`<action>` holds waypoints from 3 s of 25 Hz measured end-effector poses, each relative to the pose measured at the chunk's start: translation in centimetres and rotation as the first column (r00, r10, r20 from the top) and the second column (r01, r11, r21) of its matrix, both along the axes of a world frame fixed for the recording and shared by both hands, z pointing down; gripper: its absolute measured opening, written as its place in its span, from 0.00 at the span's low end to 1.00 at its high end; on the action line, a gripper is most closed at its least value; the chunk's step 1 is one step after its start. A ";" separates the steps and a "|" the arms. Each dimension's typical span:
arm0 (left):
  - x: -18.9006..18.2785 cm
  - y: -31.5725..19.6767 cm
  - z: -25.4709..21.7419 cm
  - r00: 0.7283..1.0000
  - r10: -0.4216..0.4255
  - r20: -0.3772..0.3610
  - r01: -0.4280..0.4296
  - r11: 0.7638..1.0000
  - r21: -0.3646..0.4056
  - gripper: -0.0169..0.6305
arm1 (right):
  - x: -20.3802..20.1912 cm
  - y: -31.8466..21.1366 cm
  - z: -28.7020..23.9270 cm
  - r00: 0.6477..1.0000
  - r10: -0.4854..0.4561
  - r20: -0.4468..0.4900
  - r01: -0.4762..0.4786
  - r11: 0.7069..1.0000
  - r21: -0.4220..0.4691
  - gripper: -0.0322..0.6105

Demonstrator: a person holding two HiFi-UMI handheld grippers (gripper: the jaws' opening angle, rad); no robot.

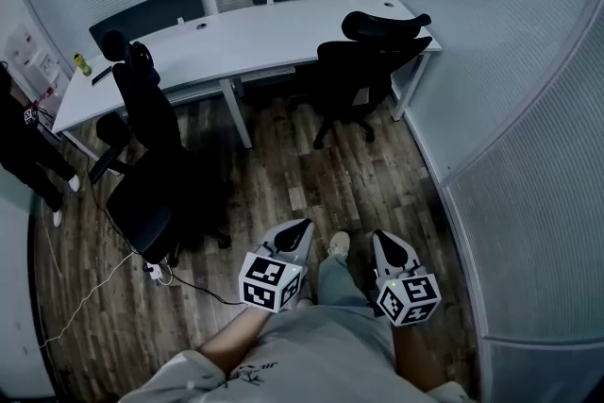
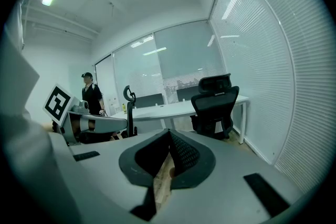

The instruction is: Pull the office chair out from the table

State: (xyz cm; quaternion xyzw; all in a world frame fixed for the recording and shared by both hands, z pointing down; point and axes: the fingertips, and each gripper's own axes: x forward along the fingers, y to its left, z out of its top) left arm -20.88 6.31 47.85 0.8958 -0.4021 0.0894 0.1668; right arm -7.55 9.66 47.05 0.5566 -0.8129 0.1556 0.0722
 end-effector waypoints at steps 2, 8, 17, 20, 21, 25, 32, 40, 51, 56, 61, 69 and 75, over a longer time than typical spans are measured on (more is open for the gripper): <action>0.2 -0.9 0.1 1.000 0.002 0.000 -0.002 1.000 0.006 0.05 | 0.4 -0.8 0.4 1.000 0.002 0.002 -0.002 1.000 0.001 0.06; 1.5 -5.6 0.9 1.000 0.000 0.003 0.000 1.000 0.015 0.05 | 2.1 -5.7 1.5 1.000 -0.004 0.001 0.004 1.000 0.021 0.06; 5.0 -18.2 0.8 1.000 -0.010 0.002 0.010 1.000 0.005 0.05 | 5.1 -19.3 0.0 0.999 -0.037 -0.019 0.038 0.998 0.058 0.06; 6.7 -22.8 0.1 1.000 -0.008 0.002 0.008 1.000 0.014 0.05 | 6.9 -23.9 -0.6 0.999 -0.039 -0.028 0.041 0.997 0.060 0.06; 7.3 -24.3 -0.1 1.000 -0.008 0.004 0.008 1.000 0.017 0.05 | 7.6 -25.5 -0.8 0.999 -0.036 -0.028 0.038 0.997 0.062 0.06; 9.1 -29.8 -0.6 1.000 -0.019 0.004 0.019 1.000 0.017 0.05 | 10.1 -31.5 -0.9 1.000 -0.015 -0.024 0.017 0.998 0.058 0.06; 12.2 -37.8 -0.8 1.000 -0.016 0.025 0.015 1.000 0.019 0.05 | 14.0 -40.1 -1.1 1.000 0.001 0.007 -0.001 0.998 0.065 0.06; 13.9 -43.8 -1.0 0.999 -0.027 0.023 0.026 0.999 0.034 0.05 | 16.6 -46.1 -0.7 1.000 0.011 -0.006 -0.011 0.998 0.061 0.06; 13.8 -47.8 -1.4 0.999 -0.028 0.037 0.027 0.999 0.041 0.05 | 17.6 -49.6 -0.9 0.999 0.038 -0.011 -0.038 0.998 0.054 0.06; 13.5 -50.0 -1.7 0.999 -0.002 0.046 0.000 0.999 0.037 0.05 | 18.2 -51.2 -1.8 0.997 0.082 -0.012 -0.081 0.995 0.063 0.06; 13.5 -52.5 -2.5 0.998 0.037 0.048 -0.040 0.998 0.053 0.05 | 19.4 -52.8 -2.3 0.991 0.135 -0.022 -0.133 0.988 0.073 0.07; 13.8 -56.0 -2.8 0.996 0.078 0.046 -0.080 0.995 0.057 0.11 | 20.8 -55.8 -2.4 0.983 0.182 -0.028 -0.179 0.981 0.072 0.21; 14.5 -58.8 -2.6 0.994 0.096 0.050 -0.098 0.994 0.054 0.17 | 21.6 -58.0 -1.9 0.981 0.192 -0.037 -0.189 0.980 0.067 0.32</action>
